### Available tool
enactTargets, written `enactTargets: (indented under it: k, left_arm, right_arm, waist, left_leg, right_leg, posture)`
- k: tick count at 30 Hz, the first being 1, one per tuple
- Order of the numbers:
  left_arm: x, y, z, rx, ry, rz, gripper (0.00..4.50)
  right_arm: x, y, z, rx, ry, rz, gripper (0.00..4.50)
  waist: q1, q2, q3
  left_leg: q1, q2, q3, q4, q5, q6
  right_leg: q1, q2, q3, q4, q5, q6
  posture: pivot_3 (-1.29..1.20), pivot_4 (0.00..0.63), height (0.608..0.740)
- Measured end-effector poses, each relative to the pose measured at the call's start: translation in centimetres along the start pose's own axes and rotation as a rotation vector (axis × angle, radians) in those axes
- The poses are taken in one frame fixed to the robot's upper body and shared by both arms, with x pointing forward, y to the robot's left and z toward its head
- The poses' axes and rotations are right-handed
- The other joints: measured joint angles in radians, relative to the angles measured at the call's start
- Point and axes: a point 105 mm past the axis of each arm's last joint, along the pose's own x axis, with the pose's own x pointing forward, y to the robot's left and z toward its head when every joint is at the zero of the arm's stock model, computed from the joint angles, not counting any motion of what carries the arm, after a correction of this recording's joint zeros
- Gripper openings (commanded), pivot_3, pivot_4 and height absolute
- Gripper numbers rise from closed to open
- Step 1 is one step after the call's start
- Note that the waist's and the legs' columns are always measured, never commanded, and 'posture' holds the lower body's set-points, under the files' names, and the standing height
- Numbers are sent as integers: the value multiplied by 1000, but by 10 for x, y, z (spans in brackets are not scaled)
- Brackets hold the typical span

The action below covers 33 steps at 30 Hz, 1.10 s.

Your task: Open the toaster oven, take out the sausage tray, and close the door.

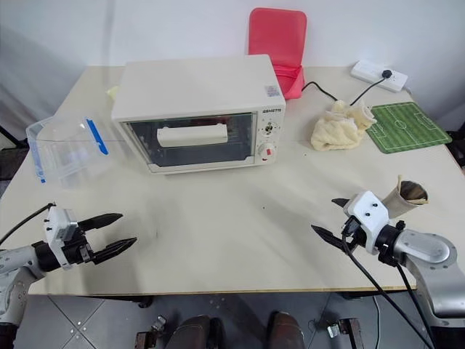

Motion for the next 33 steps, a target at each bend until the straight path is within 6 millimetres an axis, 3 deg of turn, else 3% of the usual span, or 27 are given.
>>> enactTargets:
  k: [8, 12, 19, 26, 33]
  left_arm:
    - [4, -2, 4, -12, 9, 33, 4474]
    - [9, 4, 16, -28, -33, 44, 4474]
    - [22, 13, 54, 5, -200, 25, 4474]
    - [21, 10, 63, -9, -248, -23, 4474]
    - [20, 14, 78, -1, -300, -21, 4474]
  right_arm:
    - [9, -1, 18, -21, -6, 48, 4500]
    - [26, 7, 48, -66, -30, 151, 4500]
    - [68, 31, 123, -140, -171, 379, 4500]
    - [108, 26, 153, -190, -231, 440, 4500]
    - [125, 32, 196, -272, -348, 507, 4500]
  waist:
    - [1, 0, 0]
    - [0, 0, 0]
    - [-7, -1, 0]
    - [-13, -3, 1]
    - [-29, -3, 1]
  left_leg:
    - [0, 0, 1, 1, 0, 0]
    - [-1, 0, 1, 3, 0, 0]
    - [-1, 1, 3, 3, 0, -1]
    - [-2, 0, 6, 3, 0, -1]
    - [-2, 0, 8, 3, 0, -2]
  right_leg:
    - [-2, 0, 1, 2, 0, 0]
    - [-3, 0, 1, 5, 0, 0]
    - [-6, 0, 1, 10, 0, 0]
    - [-7, 0, 0, 11, 0, 0]
    - [-8, 0, -1, 14, 0, 0]
  posture:
    - [0, 150, 740]
    - [0, 150, 740]
    - [0, 150, 740]
    - [0, 150, 740]
    - [0, 150, 740]
